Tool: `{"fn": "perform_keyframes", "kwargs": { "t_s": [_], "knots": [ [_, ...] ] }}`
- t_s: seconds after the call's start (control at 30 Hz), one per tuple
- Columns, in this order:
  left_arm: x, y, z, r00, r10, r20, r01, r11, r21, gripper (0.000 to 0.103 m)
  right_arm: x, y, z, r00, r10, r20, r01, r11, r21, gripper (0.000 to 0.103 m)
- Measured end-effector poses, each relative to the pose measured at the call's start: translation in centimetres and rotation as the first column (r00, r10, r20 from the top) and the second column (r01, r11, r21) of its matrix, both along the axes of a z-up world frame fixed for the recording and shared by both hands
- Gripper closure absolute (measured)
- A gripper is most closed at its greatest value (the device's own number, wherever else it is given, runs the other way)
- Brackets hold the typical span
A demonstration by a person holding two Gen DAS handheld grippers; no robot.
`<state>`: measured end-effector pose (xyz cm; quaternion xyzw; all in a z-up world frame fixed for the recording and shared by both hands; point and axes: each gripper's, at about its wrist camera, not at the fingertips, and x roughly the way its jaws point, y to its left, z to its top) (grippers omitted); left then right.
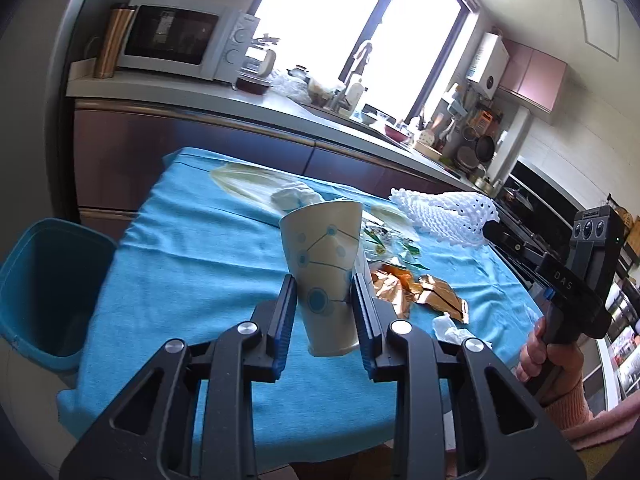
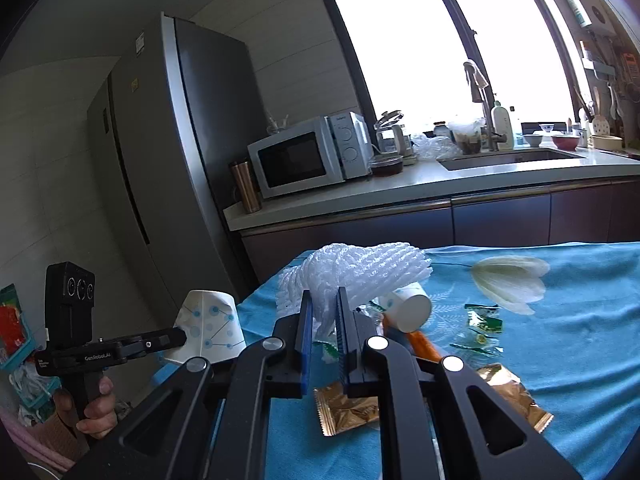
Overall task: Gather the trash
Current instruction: 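Carry the cup and foam netting in both tools over the teal bin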
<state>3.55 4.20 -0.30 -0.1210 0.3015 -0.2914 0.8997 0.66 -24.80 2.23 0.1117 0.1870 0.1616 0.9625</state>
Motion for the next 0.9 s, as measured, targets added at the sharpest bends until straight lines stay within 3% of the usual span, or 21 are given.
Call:
{"fn": "perform_keyframes", "kwargs": {
  "t_s": [0.23, 0.5, 0.67, 0.9],
  "knots": [
    [0.2, 7.1, 0.2, 0.983, 0.185, 0.01, -0.185, 0.983, 0.013, 0.075, 3.2, 7.3, -0.5, 0.98, 0.194, -0.039, -0.195, 0.981, -0.016, 0.093],
    [1.4, 15.7, -1.9, 0.917, 0.397, -0.029, -0.395, 0.917, 0.056, 0.075, 8.2, 15.2, -1.4, 0.921, 0.374, -0.11, -0.381, 0.923, -0.048, 0.093],
    [3.2, 19.3, -4.3, 0.879, 0.47, -0.081, -0.462, 0.882, 0.094, 0.075, 10.7, 20.0, -2.4, 0.882, 0.44, -0.17, -0.459, 0.883, -0.093, 0.093],
    [5.6, 22.4, -7.8, 0.838, 0.523, -0.158, -0.51, 0.852, 0.114, 0.075, 13.1, 25.4, -3.9, 0.844, 0.476, -0.249, -0.519, 0.842, -0.149, 0.092]
  ]
}}
